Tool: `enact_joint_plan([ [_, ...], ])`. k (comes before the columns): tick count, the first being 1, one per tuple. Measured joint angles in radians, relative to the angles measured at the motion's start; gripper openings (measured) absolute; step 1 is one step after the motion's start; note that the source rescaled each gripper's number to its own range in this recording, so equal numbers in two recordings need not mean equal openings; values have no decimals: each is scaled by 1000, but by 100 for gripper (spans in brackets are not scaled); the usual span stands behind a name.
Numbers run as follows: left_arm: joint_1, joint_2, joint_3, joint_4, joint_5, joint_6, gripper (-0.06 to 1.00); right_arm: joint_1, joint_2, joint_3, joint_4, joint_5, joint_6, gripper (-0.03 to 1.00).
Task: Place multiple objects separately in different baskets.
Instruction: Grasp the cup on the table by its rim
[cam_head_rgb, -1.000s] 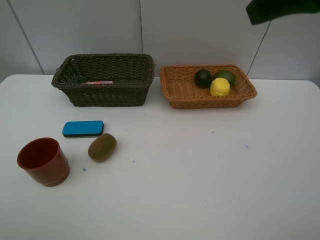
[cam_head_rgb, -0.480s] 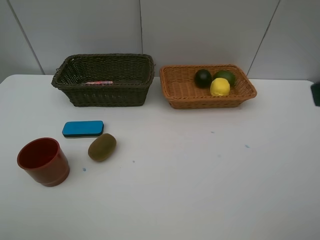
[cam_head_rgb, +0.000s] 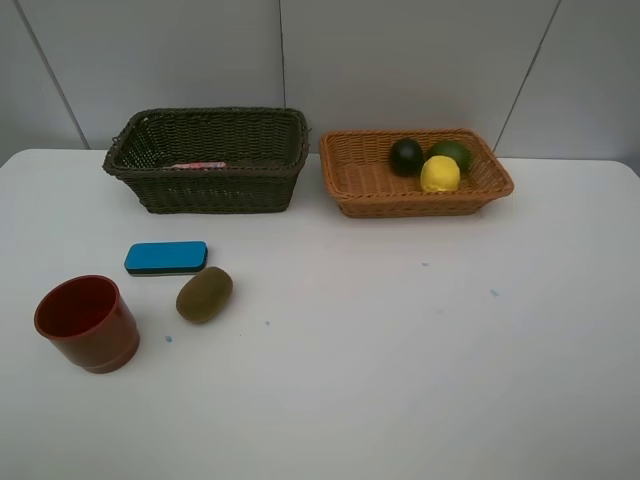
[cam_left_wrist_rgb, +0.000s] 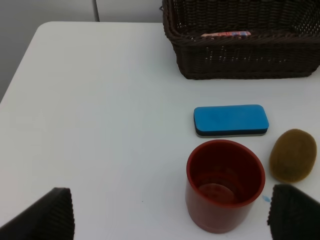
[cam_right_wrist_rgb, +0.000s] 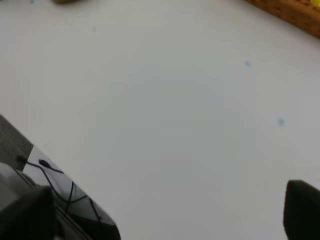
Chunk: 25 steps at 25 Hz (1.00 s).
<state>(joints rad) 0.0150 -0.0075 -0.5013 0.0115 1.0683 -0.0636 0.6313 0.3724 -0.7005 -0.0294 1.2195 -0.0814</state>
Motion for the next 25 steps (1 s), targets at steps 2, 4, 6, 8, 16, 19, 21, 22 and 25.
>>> enact_joint_plan([
  [2, 0, 0, 0, 0, 0, 0, 100, 0, -34, 10, 0, 0, 0, 100],
  [4, 0, 0, 0, 0, 0, 0, 100, 0, -66, 12, 0, 1, 0, 100],
  [6, 0, 0, 0, 0, 0, 0, 100, 0, -102, 15, 0, 1, 0, 100],
  [8, 0, 0, 0, 0, 0, 0, 100, -1, -133, 16, 0, -2, 0, 100],
  [16, 0, 0, 0, 0, 0, 0, 100, -113, -223, 36, 0, -50, 0, 100],
  [19, 0, 0, 0, 0, 0, 0, 100, -169, -256, 102, 11, -128, 0, 100],
  [21, 0, 0, 0, 0, 0, 0, 100, -198, -276, 139, 29, -179, 0, 100],
  [22, 0, 0, 0, 0, 0, 0, 100, -207, -279, 146, 37, -191, 0, 100],
  [25, 0, 0, 0, 0, 0, 0, 100, -235, -282, 148, 50, -209, 0, 100],
])
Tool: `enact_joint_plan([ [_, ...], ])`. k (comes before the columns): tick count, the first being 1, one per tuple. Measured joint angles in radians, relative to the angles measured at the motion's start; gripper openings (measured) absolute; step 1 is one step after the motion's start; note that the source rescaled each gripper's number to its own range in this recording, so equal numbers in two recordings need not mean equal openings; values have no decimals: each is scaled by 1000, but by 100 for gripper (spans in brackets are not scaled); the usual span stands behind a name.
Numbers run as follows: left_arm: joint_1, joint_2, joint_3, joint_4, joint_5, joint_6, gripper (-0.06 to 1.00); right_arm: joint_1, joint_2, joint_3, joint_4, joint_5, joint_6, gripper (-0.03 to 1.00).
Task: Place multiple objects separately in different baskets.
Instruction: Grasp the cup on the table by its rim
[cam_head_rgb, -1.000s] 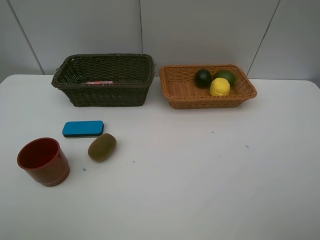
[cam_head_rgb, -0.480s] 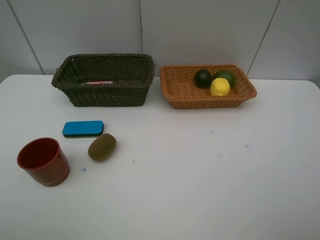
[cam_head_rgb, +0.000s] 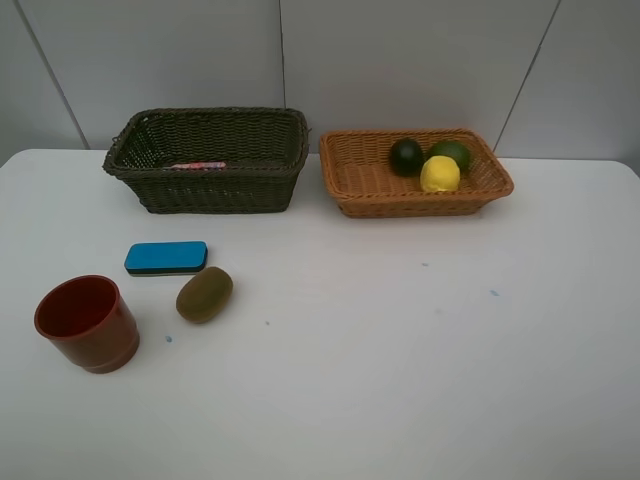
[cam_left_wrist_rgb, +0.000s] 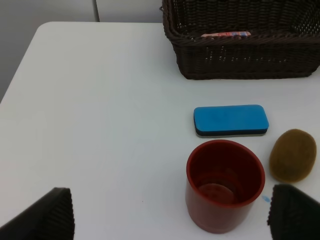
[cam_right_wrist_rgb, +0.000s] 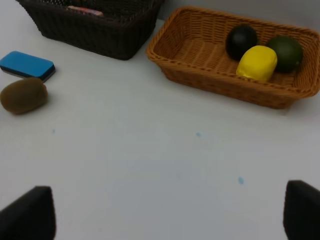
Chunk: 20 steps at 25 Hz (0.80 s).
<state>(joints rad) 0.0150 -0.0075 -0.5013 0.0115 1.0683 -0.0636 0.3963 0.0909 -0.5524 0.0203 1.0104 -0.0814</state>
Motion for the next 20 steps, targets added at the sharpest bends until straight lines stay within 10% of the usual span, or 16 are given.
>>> enact_joint_plan([
  [20, 0, 0, 0, 0, 0, 0, 100, -336, -94, 25, -2, 48, 0, 100],
])
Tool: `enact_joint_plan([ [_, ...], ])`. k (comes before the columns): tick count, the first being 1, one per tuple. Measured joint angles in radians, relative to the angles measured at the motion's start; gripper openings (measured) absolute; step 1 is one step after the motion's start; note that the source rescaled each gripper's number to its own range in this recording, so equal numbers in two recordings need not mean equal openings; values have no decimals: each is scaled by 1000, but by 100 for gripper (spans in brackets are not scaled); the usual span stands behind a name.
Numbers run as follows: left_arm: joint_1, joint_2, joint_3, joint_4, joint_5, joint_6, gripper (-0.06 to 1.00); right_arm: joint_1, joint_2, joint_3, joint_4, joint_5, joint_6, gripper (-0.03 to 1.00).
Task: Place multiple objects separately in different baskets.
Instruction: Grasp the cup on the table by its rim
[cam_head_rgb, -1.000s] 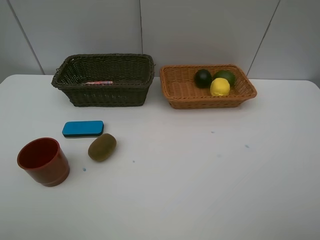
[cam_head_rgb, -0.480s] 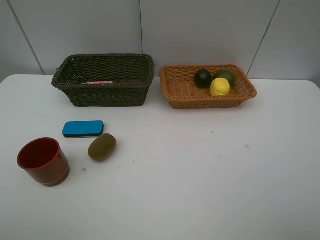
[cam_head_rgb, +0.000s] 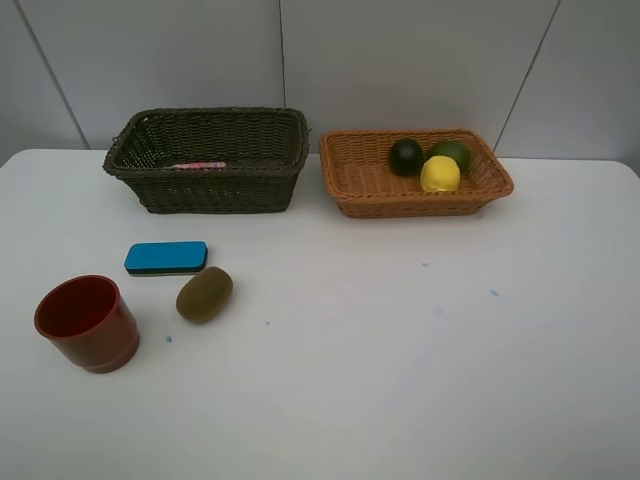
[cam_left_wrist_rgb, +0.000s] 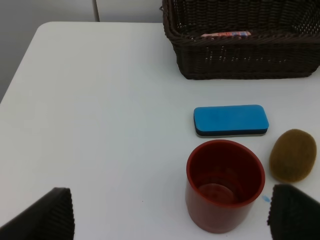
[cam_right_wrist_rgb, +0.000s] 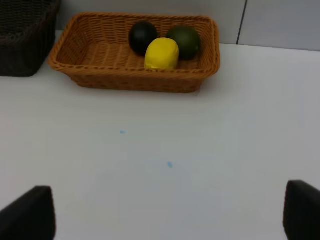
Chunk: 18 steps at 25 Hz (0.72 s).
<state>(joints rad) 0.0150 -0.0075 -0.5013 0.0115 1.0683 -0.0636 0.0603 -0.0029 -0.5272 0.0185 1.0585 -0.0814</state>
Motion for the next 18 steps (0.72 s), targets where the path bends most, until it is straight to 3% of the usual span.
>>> enact_joint_plan([
  [7, 0, 0, 0, 0, 0, 0, 100, -93, 0, 0, -2, 3, 0, 100],
  [18, 0, 0, 0, 0, 0, 0, 100, -98, 0, 0, -2, 3, 0, 100],
])
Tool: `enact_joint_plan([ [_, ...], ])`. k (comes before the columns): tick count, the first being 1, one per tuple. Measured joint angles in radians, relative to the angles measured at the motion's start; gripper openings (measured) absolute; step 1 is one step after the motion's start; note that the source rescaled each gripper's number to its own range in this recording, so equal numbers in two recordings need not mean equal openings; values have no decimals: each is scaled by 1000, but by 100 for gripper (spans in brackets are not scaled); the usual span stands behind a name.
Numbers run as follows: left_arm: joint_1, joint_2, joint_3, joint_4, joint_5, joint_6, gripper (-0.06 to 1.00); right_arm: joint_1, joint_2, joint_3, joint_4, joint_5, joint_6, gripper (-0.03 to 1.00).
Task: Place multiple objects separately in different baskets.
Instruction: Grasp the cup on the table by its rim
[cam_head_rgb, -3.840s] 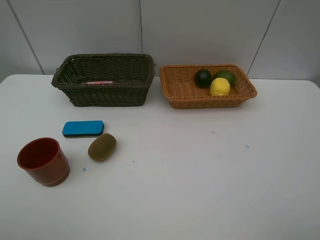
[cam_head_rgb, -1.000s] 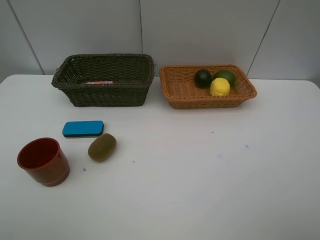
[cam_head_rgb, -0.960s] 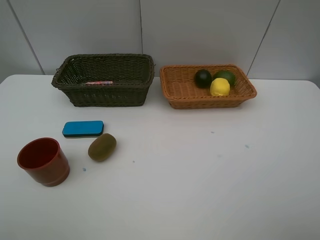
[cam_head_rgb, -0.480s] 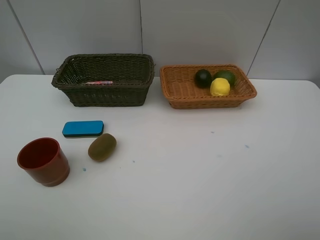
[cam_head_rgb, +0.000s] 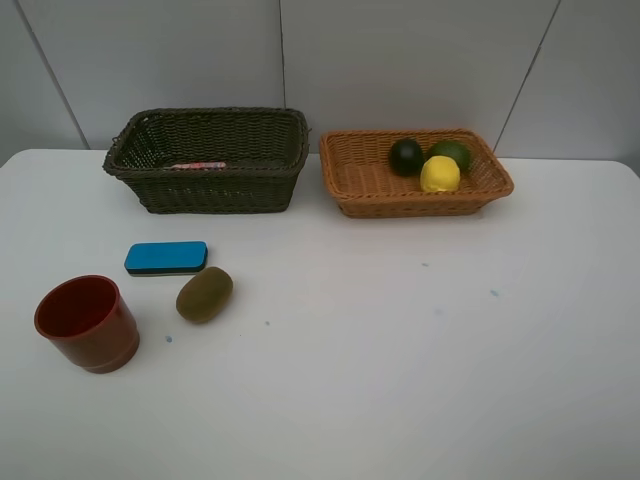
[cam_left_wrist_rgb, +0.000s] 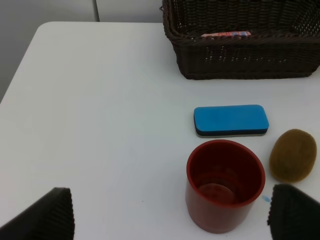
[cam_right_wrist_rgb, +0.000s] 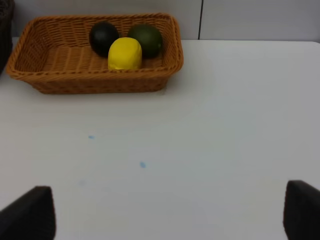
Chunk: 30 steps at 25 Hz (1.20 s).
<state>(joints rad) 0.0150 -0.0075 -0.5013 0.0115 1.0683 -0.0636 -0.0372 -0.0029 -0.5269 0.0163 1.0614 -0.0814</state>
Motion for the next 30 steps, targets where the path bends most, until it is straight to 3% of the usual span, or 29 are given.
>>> enact_joint_plan([
  [30, 0, 0, 0, 11, 0, 0, 100, 0, 0, 0, 2, 0, 0, 100],
])
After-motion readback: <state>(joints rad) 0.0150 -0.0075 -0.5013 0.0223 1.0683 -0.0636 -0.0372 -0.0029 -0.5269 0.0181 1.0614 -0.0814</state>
